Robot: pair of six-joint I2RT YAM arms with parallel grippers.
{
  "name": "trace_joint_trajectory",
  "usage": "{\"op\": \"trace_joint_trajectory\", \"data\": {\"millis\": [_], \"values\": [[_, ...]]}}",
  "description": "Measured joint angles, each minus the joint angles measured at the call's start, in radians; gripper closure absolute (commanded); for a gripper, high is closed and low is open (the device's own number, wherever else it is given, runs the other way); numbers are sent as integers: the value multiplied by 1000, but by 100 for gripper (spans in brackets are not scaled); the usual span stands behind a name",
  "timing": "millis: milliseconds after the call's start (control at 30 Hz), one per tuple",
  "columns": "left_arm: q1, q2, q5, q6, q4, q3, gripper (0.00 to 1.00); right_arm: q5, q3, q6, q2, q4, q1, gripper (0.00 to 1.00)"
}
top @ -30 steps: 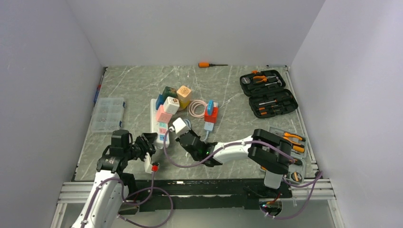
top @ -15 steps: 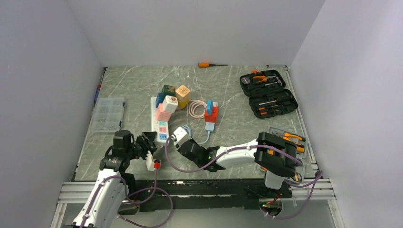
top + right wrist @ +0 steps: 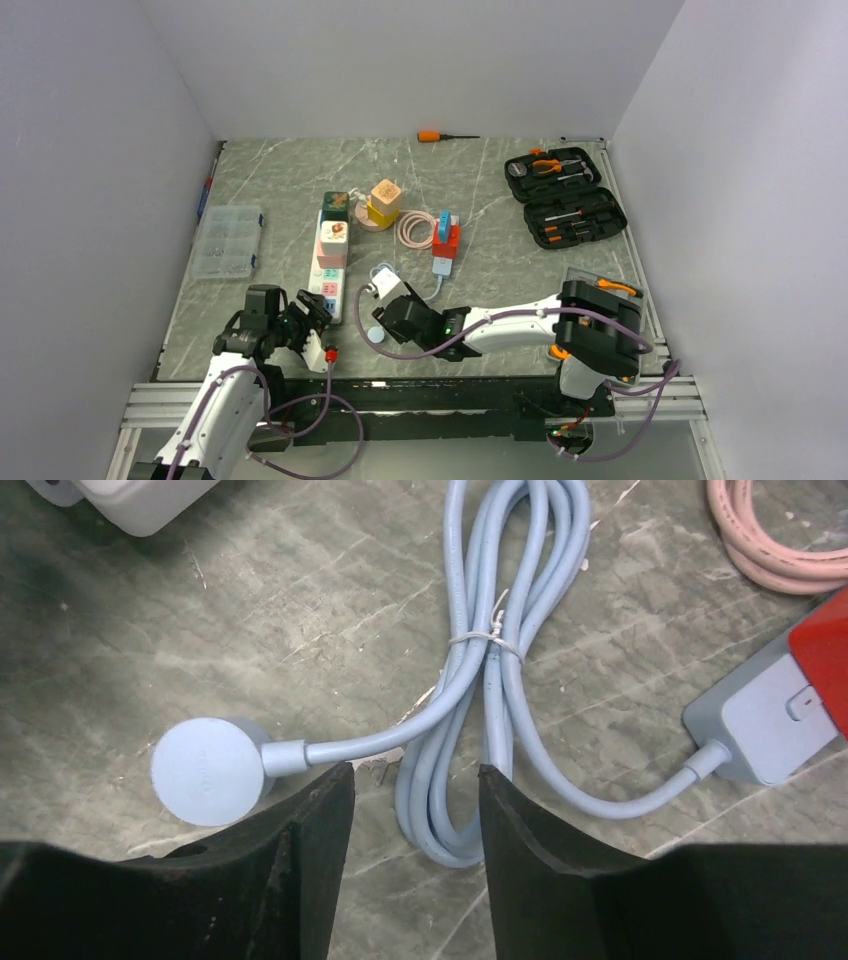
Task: Pull the plug off the socket
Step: Place the plug at the center of the board, then move the socket to the center of the board.
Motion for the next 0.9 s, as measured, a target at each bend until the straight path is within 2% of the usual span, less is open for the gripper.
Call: {"op": "trace_joint_trajectory", "data": {"millis": [133,233,267,300,333,433,633,767,900], "values": [[-1,-1,-8,10,-3,0,24,3,0,1,-51,-28,-6,32],[-1,-14,-16,7,-13,0,23,-5,-4,13,-122,-50,-45,27],[0,-19,-21,5,-18,0,21,-14,-6,18,-151,-53,-69,25],[0,-22,-24,0,-21,0,6,-29,-7,25,-185,-59,-102,24],[0,-24,-28,-4,-27,5,1,-42,-8,34,-220,-65,-140,22],[0,-19,-36,-49,-81,57,1,-74,-8,62,-328,-87,-264,19],[0,80,-35,-303,-255,303,1,-50,43,130,-386,-187,-409,5],[0,185,-14,-534,-344,522,1,-17,71,174,-359,-258,-449,1],[0,206,23,-707,-409,635,1,5,88,216,-294,-307,-487,0]]}}
